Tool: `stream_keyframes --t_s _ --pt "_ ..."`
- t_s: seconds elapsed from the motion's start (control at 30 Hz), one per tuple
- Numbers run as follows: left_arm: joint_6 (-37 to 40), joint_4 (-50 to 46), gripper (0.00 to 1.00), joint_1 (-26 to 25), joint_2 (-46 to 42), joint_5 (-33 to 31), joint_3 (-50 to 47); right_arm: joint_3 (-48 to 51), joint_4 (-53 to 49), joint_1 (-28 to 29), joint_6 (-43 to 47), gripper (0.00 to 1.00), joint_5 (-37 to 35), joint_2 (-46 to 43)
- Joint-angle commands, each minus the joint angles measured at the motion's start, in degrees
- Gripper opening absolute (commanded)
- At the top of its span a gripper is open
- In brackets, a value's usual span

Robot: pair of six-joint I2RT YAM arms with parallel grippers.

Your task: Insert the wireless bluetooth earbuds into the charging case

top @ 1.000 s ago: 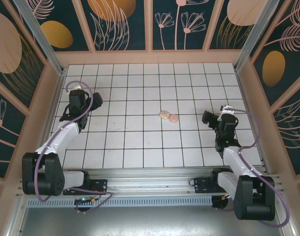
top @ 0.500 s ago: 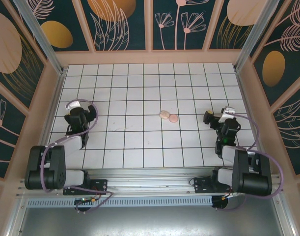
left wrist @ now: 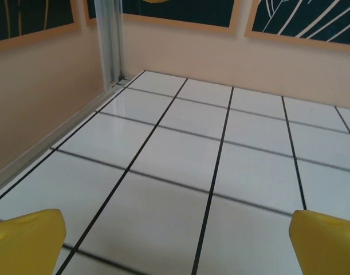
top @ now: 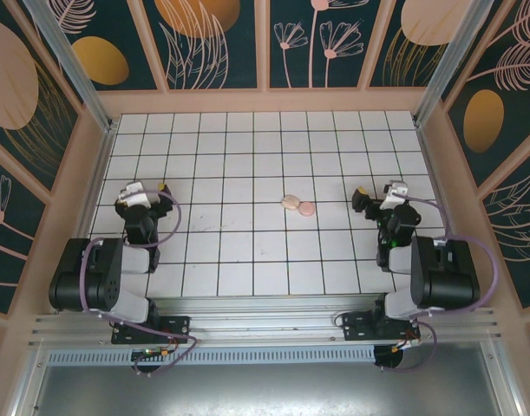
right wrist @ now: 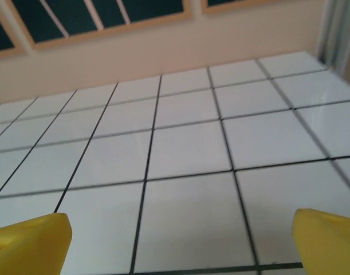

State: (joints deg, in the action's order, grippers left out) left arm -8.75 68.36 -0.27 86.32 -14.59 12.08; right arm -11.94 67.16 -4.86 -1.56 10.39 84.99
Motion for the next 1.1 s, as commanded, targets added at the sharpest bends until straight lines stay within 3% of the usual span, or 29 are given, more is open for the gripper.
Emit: stream_keyframes --t_s 0.0,0.47,0.67,1.07 --pt "1.2 6.0 0.99 0.3 0.6 0.4 0.3 -0.4 5.5 1.8 2.0 0.99 -2.9 3.0" --pt "1.4 7.5 0.99 0.3 0.4 0.7 -0.4 -1.9 3.3 1.9 0.8 0.99 -6.0 3.2" --pt "4.6 4.0 0.99 0.3 0.7 8.6 1.7 -1.9 3.4 2.1 0.9 0.99 -6.3 3.1" --pt "4.5 4.1 0.99 0.3 0.7 8.7 1.7 -1.9 3.3 2.2 1.0 0.99 -6.4 3.2"
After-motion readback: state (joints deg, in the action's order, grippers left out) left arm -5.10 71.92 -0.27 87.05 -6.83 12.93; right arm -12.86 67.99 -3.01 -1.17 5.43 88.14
